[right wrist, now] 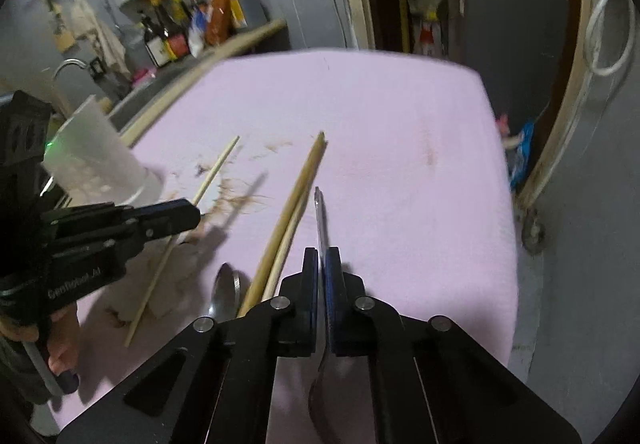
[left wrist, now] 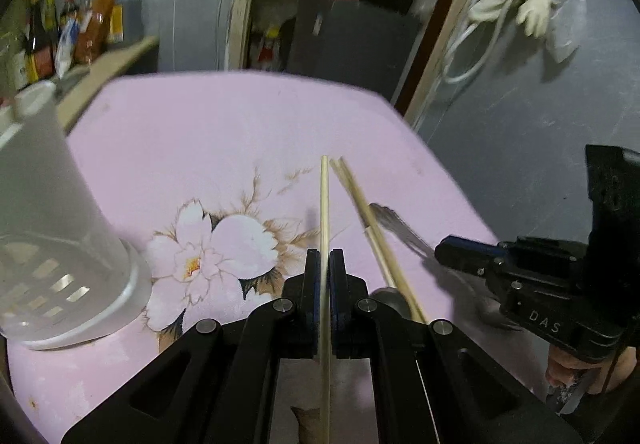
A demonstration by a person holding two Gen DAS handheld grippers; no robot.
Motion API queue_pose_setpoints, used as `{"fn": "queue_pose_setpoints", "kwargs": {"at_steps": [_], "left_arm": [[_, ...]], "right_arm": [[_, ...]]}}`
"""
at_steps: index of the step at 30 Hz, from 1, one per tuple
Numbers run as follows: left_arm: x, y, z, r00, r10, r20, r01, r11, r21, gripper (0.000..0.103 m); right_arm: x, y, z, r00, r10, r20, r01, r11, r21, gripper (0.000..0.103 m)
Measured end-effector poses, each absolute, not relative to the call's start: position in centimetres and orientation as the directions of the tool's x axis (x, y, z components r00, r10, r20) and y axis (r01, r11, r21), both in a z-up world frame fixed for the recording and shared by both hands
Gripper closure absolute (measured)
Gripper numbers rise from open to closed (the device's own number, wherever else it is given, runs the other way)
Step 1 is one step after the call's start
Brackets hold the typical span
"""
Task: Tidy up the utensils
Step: 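Grasp a wooden chopstick with the left tool while the right tool grasps the steel fork, then lift and carry the chopstick in the left tool while the right tool carries the fork to the holder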
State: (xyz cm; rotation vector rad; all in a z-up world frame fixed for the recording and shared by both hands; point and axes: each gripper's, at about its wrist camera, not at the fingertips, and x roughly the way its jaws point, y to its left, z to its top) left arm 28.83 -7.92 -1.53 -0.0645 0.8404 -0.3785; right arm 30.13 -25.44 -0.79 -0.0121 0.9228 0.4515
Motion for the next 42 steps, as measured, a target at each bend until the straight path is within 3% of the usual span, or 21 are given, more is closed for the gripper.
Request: {"fn": "queue_pose_setpoints", "kwargs": {"at_steps": [8,12,13,20,21,22,26,30,36,42], "left_arm": [[28.4,-8.4,-2.1,0.577,-0.314,-0.754,0.262,0.945,-0.194,0.101],[29.0,-7.3,-2.9,0.557,-0.318,-0.768,0.244,0.946,-0.215,0.101],[29.2,-7.1,-3.0,0.553,-0.318,-0.770,0.240,0.946,-0.218,0.101],[29.6,-6.5,-3.2,0.526,-0.329,-0.784,0.244,0.942,-0.231,0.101],[29.6,-6.6,-3.2,0.522,-0.333,-0.785,0.247,0.940,-0.234,0.101],[29.7,-6.4,-3.2,0.522,-0.335,-0.785,0.248,0.939,-0.236,0.101],[29.2,-6.4,-2.6,0.541,-0.350,-0.765,0.270,0.933,-0.236,0.101],[27.7,-6.4,-1.6,0.597,-0.362,-0.716,0.292,0.929,-0.226,0.101],[25.3,-5.9,0.8,0.725,-0.358,-0.588,0.281,0.934,-0.223,0.101],[22.4,-6.1,3.3,0.847,-0.331,-0.416,0.272,0.942,-0.195,0.101]], "right_arm": [[30.1,-24.6,-1.1,0.509,0.310,-0.803,-0.399,0.911,0.099,0.101],[30.1,-24.2,-1.4,0.518,0.255,-0.816,-0.439,0.898,0.002,0.081],[30.2,-24.1,-1.6,0.512,0.248,-0.823,-0.449,0.894,-0.010,0.081],[33.6,-24.1,-2.5,0.381,0.270,-0.884,-0.494,0.868,0.052,0.081],[34.1,-24.1,-2.5,0.365,0.276,-0.889,-0.499,0.865,0.063,0.084],[34.5,-24.0,-2.5,0.359,0.271,-0.893,-0.499,0.864,0.062,0.095],[34.1,-24.2,-2.4,0.394,0.275,-0.877,-0.496,0.867,0.049,0.096],[31.3,-25.1,-1.2,0.505,0.330,-0.798,-0.464,0.883,0.072,0.097],[24.2,-26.2,3.1,0.796,0.328,-0.508,-0.368,0.930,0.023,0.097],[20.6,-25.5,6.1,0.922,0.272,-0.274,-0.289,0.957,-0.021,0.097]]}}
